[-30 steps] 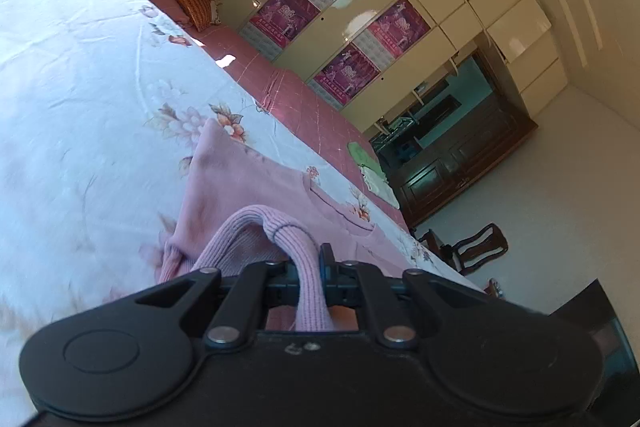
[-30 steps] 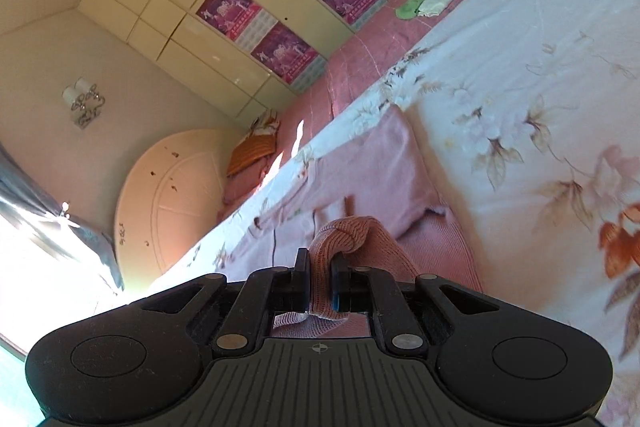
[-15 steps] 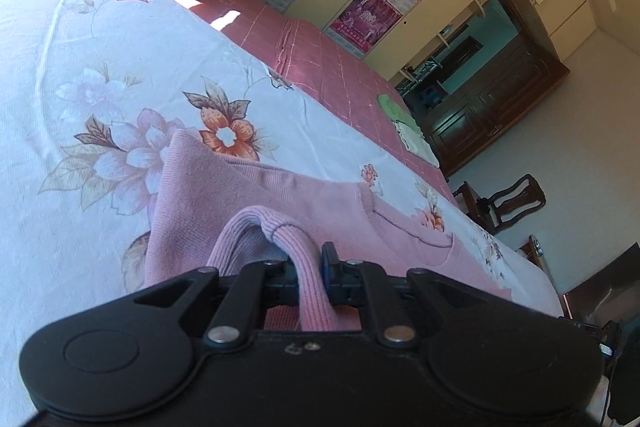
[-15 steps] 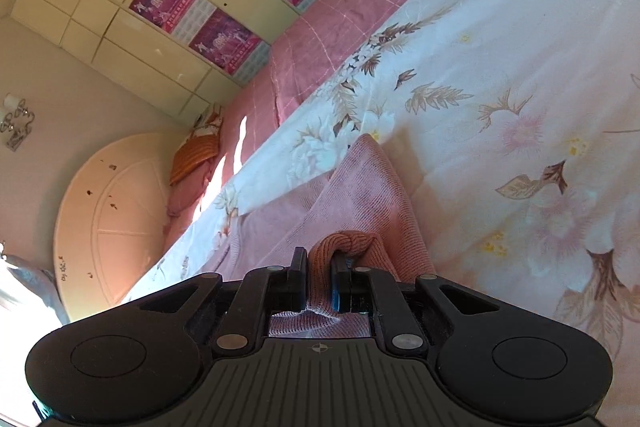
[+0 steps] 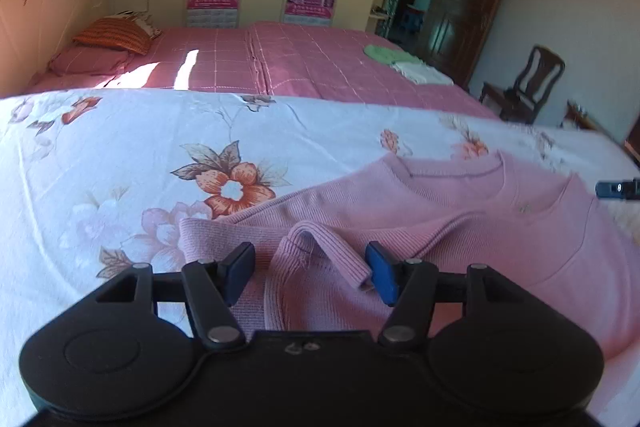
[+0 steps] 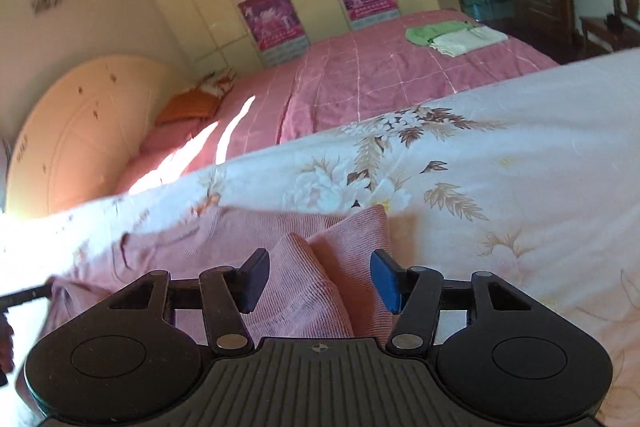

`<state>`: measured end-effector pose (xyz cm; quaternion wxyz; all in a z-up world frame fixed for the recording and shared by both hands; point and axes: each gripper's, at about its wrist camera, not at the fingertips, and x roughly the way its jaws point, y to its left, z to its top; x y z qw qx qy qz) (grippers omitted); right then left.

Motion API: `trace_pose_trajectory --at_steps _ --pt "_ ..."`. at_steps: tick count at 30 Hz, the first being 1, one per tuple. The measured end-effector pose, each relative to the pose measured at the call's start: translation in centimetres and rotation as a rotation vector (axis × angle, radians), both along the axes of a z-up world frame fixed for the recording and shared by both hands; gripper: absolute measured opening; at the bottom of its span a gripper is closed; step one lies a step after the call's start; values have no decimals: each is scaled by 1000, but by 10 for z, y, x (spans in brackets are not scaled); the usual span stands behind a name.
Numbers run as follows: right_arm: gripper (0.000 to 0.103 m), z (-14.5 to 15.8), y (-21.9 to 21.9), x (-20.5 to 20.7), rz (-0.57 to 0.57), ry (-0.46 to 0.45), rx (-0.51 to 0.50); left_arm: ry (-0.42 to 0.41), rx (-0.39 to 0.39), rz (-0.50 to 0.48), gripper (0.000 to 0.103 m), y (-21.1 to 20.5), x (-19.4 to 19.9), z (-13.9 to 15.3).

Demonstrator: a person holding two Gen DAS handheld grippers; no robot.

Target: Fold small clothes

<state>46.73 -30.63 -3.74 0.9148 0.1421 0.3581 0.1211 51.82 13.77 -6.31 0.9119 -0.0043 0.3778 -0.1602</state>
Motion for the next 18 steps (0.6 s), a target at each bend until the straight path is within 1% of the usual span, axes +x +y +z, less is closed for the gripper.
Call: trace_pose_trajectory --at_steps 1,3,4,5,6,8,9,10,12,15,17,18 --pt "57 -4 6 2 16 11 -28 -4 23 -21 59 -3 2 -3" --pt "57 -16 14 4 36 34 -80 -23 19 -29 59 -4 2 -2" --pt "57 -19 17 3 36 34 -91 -33 -3 -18 59 -1 1 0" --pt "57 -22 18 1 34 32 -93 -56 -24 -1 59 2 -3 3" --pt "57 -24 19 0 29 29 -92 -87 -57 12 61 7 -9 7" --pt "57 -26 17 0 23 22 -83 -112 -128 2 67 18 -16 10" --pt "57 -25 17 -1 23 19 -78 -115 -137 -8 68 21 -19 9" --pt "57 -24 16 -2 21 16 -74 -119 -127 -20 68 22 -21 10" --pt "57 -21 14 0 23 16 -65 -100 -84 -49 66 21 -20 6" --pt "57 -20 16 3 32 18 -74 -75 15 -93 63 7 -8 0" --pt "57 -20 18 6 38 19 -92 -48 69 -88 64 -2 7 -6" --pt "49 -20 20 7 44 18 -108 -40 61 -72 61 -4 13 -8"
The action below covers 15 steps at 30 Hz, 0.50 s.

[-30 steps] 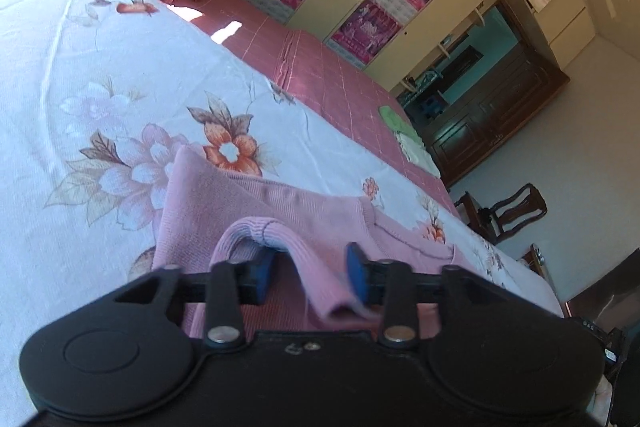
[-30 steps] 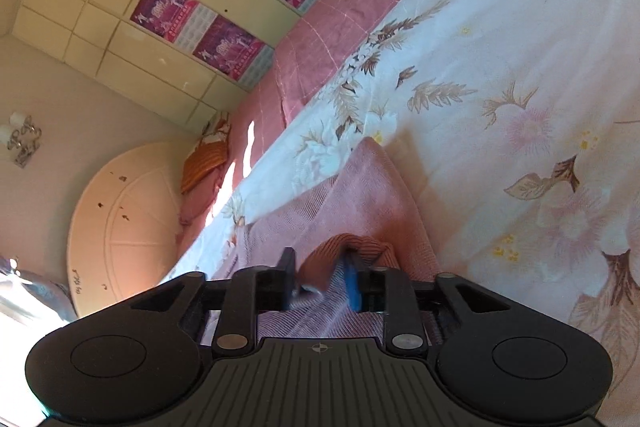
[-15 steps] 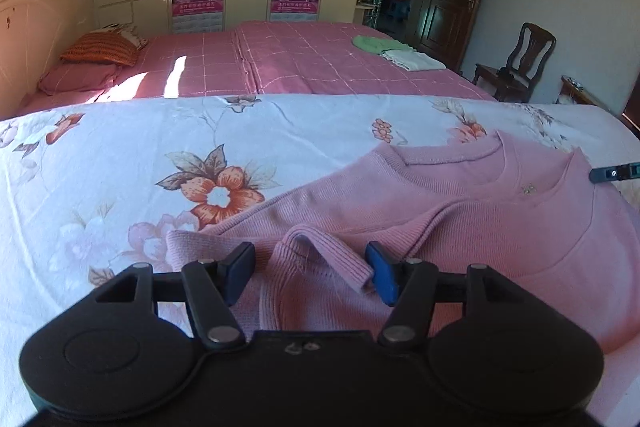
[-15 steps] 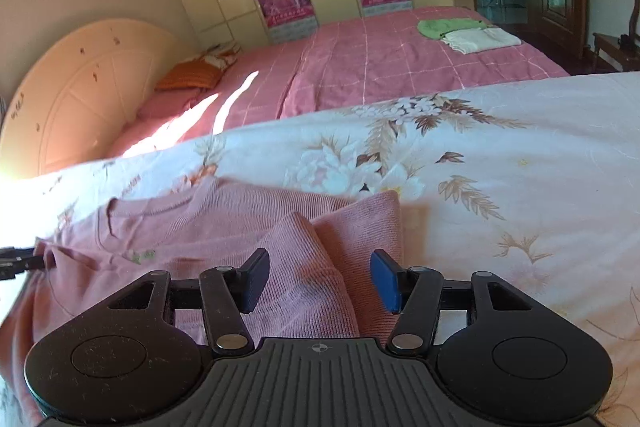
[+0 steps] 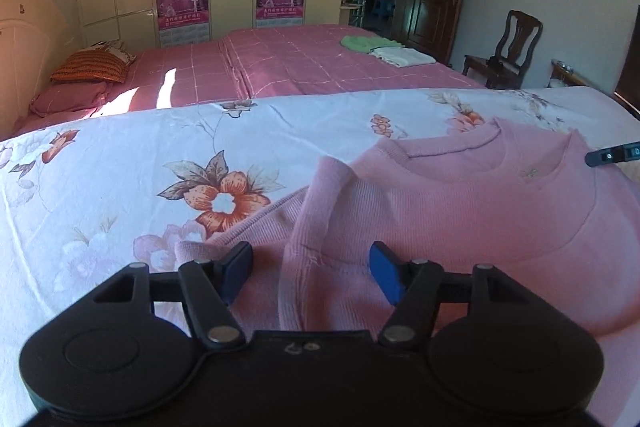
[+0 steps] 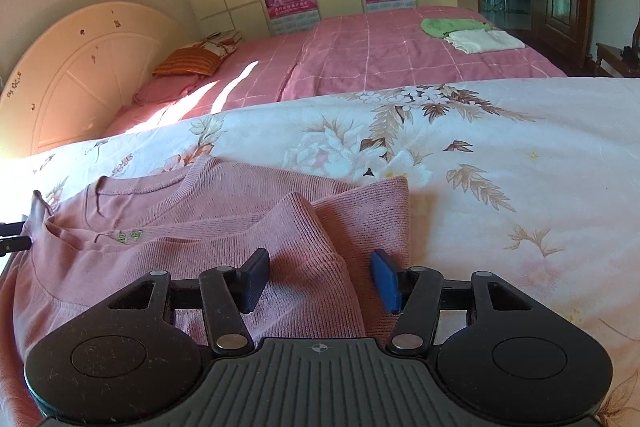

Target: Fold small clothes

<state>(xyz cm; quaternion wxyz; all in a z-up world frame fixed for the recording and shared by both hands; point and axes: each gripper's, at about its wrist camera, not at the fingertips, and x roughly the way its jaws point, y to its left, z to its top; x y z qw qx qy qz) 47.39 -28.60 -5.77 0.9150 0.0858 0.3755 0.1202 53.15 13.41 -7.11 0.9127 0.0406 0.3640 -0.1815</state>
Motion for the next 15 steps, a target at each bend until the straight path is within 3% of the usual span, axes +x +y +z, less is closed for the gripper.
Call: trace_pose_trajectory --at_steps 1,2,4,7,11,13,15 --pt "35 0 2 1 6 2 -19 13 -26 11 52 0 6 -2" --pt "30 -1 4 2 12 2 -34 25 -52 10 44 0 10 -3" --pt "15 -1 8 1 19 -12 -72 33 -86 -6 7 -3 12 -4" --pt "10 4 8 -5 18 -68 -88 -59 -57 8 7 -6 -3 1" --pt "10 24 -6 -14 -70 -211 -20 -218 -97 111 7 6 -26 20" --pt "10 28 -7 -10 -103 -244 -22 -251 -105 158 7 8 -25 23" --pt "10 24 -5 2 -120 -223 -45 -227 -80 174 7 4 -14 22"
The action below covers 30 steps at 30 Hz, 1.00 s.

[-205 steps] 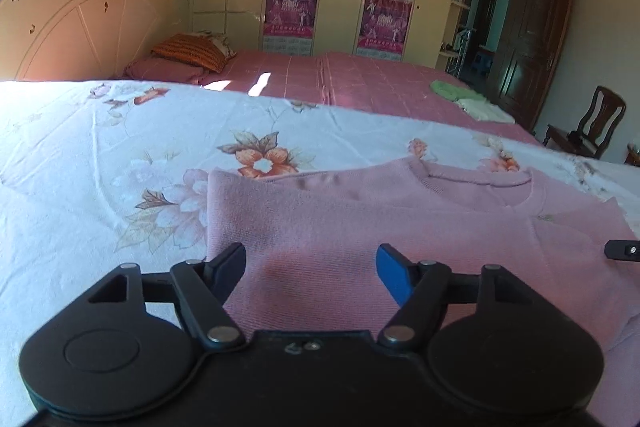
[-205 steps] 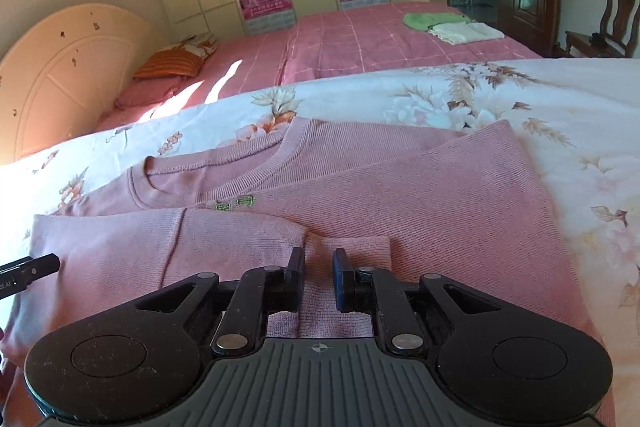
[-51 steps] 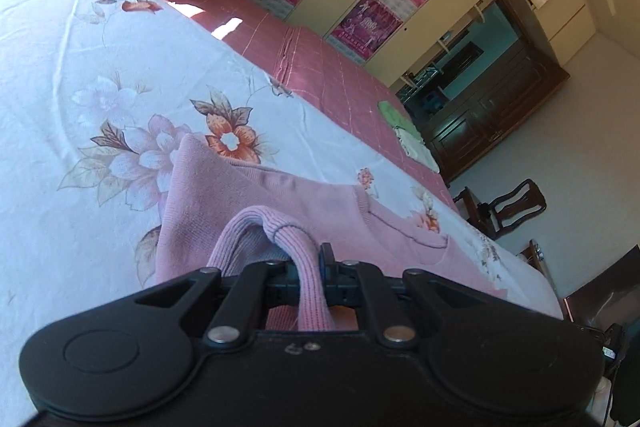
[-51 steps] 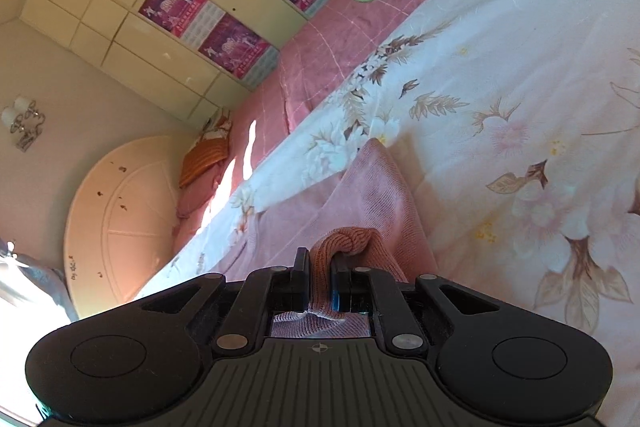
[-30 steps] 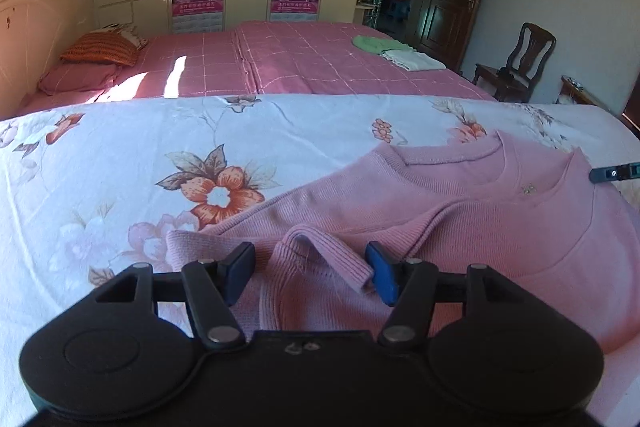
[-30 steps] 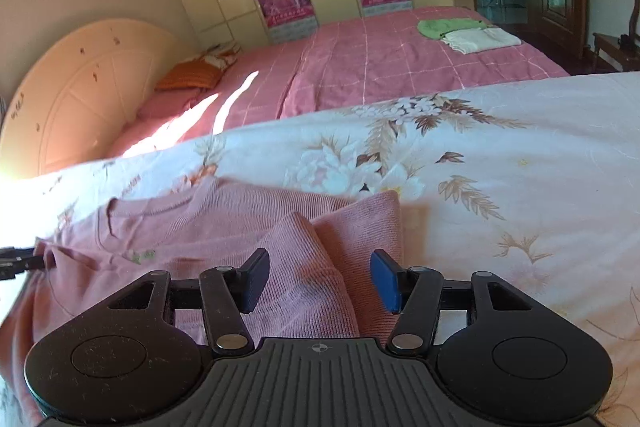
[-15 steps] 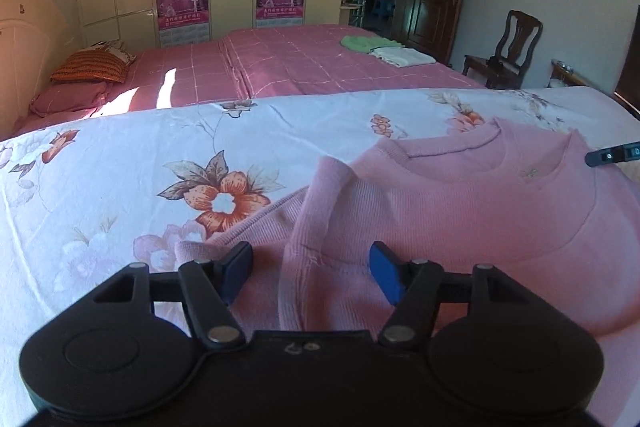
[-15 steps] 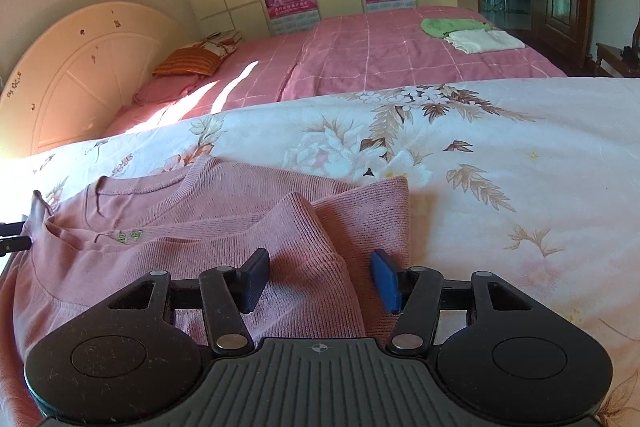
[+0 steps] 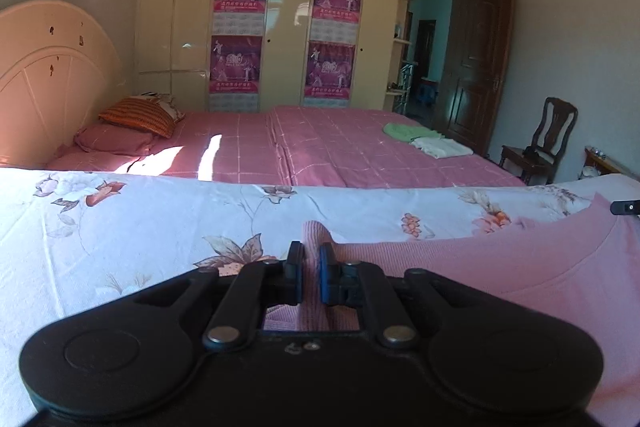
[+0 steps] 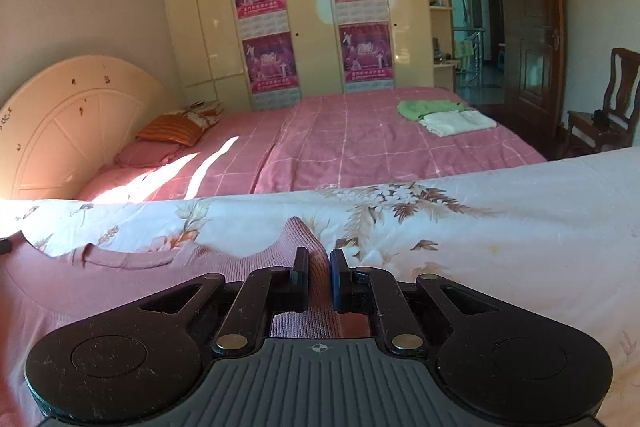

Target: Fold small clothes

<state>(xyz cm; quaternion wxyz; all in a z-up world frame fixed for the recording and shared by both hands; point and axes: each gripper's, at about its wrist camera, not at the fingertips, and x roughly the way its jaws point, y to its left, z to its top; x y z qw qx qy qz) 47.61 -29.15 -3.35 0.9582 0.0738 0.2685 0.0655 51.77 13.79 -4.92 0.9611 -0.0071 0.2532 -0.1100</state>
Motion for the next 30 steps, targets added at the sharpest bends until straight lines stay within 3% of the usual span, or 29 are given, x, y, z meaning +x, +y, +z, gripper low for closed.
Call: trace_pose_trajectory --at_steps 5,8,12,14,15,16,20,22,23,24,25,26,27,28,30 --pt "10 -20 7 20 -16 79 -41 120 46 14 8 -4 20 -21" --pt "10 -33 8 28 -21 118 -58 133 43 19 8 -1 20 -28" --pt "10 -39 11 29 -33 128 -65 139 100 0 14 -8 19 -26" --pt "16 -33 11 27 -29 130 -66 125 109 18 37 -7 14 -19" --pt "32 -29 11 22 -30 112 -78 96 112 12 69 -7 9 -14" --pt "44 -26 11 19 -16 96 -87 62 114 -4 79 -8 4 -9" --pt "44 -24 13 23 23 89 -132 51 216 -99 73 -25 9 -7" --pt "44 -28 15 30 38 108 -140 93 278 -122 64 -35 20 -14" --pt "44 -30 17 34 46 115 -145 115 289 -138 62 -38 26 -20" --pt "44 -32 19 36 58 118 -153 124 287 -145 54 -40 29 -23" --pt "37 -34 22 38 75 125 -171 121 259 -162 29 -38 30 -26" --pt "22 -36 24 38 104 129 -184 113 248 -171 11 -39 29 -27" --pt "8 -35 27 38 113 119 -199 81 260 -163 5 -41 25 -25" --pt "7 -32 27 34 115 88 -199 17 238 -141 5 -39 17 -21" --pt "7 -18 16 22 69 -18 -102 -89 171 -69 5 -30 3 -12"
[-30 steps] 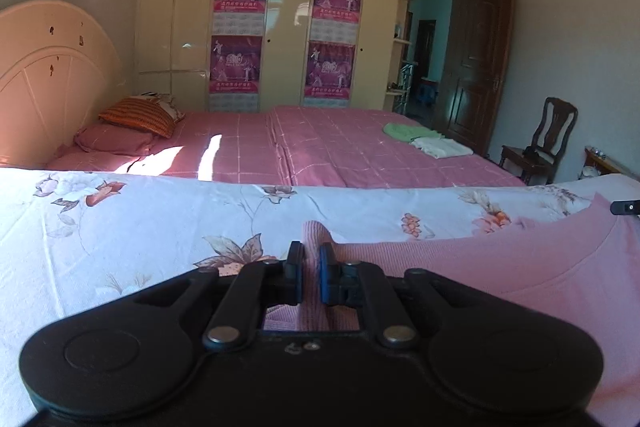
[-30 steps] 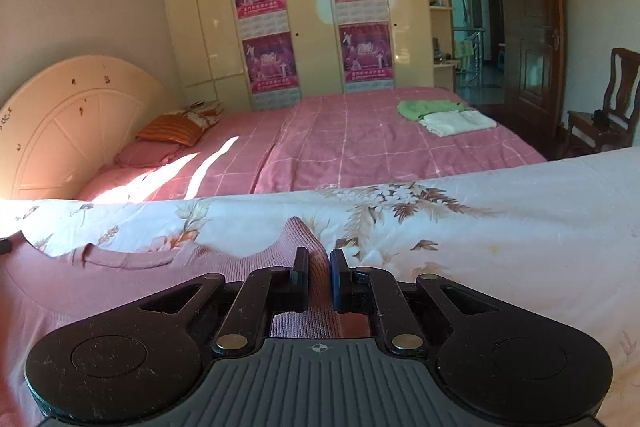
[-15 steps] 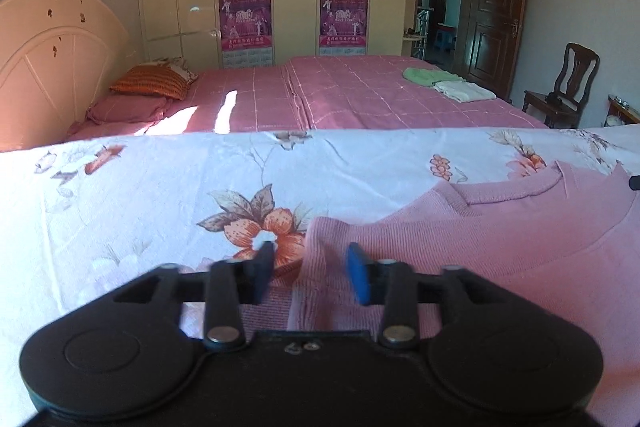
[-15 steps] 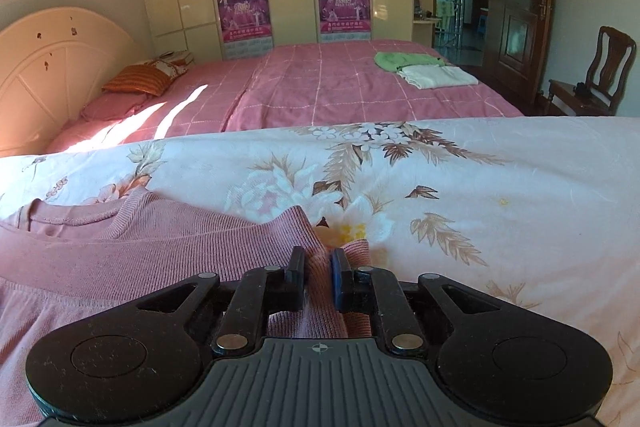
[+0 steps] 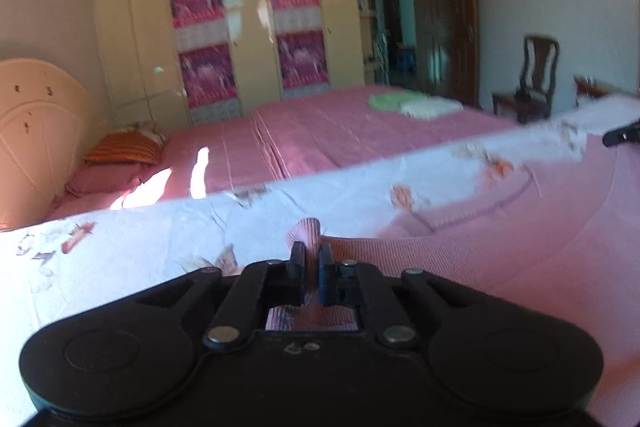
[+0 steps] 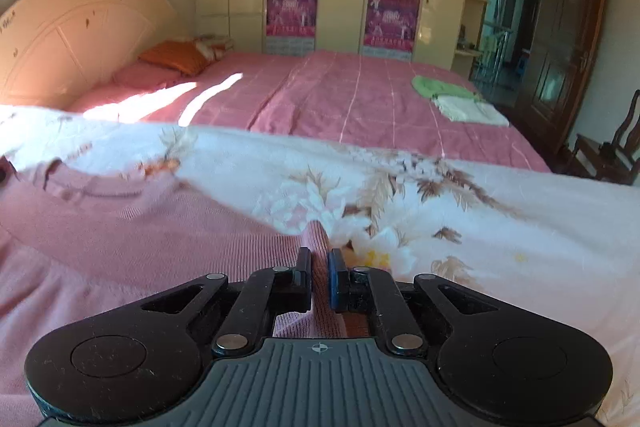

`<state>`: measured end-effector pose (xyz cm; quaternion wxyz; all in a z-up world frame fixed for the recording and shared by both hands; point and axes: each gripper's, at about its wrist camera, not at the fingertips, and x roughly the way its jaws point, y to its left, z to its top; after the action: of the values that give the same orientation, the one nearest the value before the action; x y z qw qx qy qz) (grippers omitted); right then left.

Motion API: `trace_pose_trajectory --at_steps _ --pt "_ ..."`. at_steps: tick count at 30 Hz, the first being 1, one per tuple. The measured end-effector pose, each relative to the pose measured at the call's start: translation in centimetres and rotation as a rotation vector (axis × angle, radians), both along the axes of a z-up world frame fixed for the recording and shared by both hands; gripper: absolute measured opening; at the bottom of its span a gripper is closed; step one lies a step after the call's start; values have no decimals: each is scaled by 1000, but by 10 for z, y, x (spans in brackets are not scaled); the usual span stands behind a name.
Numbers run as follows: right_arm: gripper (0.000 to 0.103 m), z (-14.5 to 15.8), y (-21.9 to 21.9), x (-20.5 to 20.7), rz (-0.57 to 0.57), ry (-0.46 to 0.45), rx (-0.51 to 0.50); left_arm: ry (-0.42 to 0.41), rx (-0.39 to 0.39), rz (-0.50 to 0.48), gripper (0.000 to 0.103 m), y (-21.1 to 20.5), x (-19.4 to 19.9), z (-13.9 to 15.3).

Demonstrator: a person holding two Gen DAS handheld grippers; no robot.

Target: Fold small clothes

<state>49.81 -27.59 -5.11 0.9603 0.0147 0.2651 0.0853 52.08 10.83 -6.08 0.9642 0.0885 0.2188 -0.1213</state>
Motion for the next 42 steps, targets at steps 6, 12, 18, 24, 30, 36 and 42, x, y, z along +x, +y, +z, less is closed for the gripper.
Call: trace_pose_trajectory --at_steps 6,12,18,24,30,36,42 --pt "7 -18 2 26 -101 78 -45 149 36 89 4 -4 39 -17" --pt "10 -22 8 29 -111 109 -96 156 91 124 31 -4 36 -15" --pt "49 8 51 4 54 48 -23 69 -25 93 58 -37 6 27" --pt "49 -9 130 13 226 154 -38 248 19 -115 62 -123 3 -6" --pt "49 -21 68 12 59 161 -131 194 46 3 75 -58 -23 -18" --pt "49 -6 19 -16 -27 160 -12 200 -26 103 73 -15 -38 -10" --pt "49 8 89 -80 221 96 31 131 -44 -85 76 -91 -85 15"
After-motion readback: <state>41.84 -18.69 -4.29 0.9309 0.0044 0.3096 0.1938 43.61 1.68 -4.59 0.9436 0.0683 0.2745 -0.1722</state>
